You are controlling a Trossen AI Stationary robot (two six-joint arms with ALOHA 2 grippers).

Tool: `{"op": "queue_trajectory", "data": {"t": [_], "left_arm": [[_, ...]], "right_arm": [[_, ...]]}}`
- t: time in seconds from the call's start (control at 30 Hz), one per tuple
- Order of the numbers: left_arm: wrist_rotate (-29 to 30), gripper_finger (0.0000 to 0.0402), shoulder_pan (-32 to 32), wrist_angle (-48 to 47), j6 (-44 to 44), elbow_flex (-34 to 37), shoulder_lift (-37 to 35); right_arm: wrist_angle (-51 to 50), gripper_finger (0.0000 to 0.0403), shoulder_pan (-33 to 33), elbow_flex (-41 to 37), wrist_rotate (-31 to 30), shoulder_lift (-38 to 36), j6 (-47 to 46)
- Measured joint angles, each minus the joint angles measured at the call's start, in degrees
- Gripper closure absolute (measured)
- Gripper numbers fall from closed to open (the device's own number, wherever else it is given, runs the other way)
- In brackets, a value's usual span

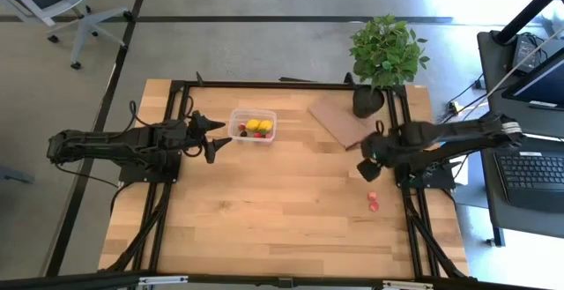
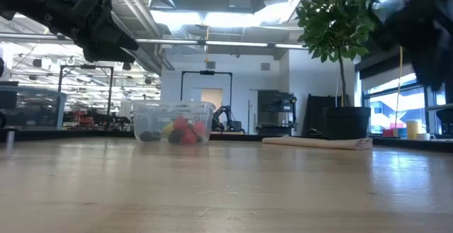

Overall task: Pick and placing Produce into tupperware
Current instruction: Put the pink peach into the transparent bin

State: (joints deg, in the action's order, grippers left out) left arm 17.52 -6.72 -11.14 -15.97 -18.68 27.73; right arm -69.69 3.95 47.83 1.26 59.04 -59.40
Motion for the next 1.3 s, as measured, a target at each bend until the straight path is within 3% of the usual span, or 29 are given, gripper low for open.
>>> {"op": "queue_trajectory", "data": {"t": [0.17, 0.33, 0.8, 1.1, 1.3], "left_arm": [[0.0, 0.0111, 0.0, 0.0, 0.0, 0.0, 0.0], [0.0, 0.0111, 0.0, 0.0, -0.2, 0.0, 0.0], [0.0, 0.0111, 0.0, 0.0, -0.2, 0.0, 0.0], [0.0, 0.0111, 0.0, 0.0, -0.2, 0.0, 0.0], [-0.4, 0.0111, 0.0, 0.0, -0.4, 0.0, 0.0]], "right_arm": [[6.3, 0.0130, 6.5, -9.2, 0.3, -1.0, -8.3], [11.0, 0.0130, 10.9, -12.3, 0.3, 1.3, -12.9], [18.2, 0.0130, 21.5, -12.2, 0.5, 14.9, -20.5], [23.1, 0.0130, 24.5, -12.2, 5.8, 20.4, -21.7], [24.3, 0.0166, 24.8, -12.1, 7.2, 22.4, -21.7]]}}
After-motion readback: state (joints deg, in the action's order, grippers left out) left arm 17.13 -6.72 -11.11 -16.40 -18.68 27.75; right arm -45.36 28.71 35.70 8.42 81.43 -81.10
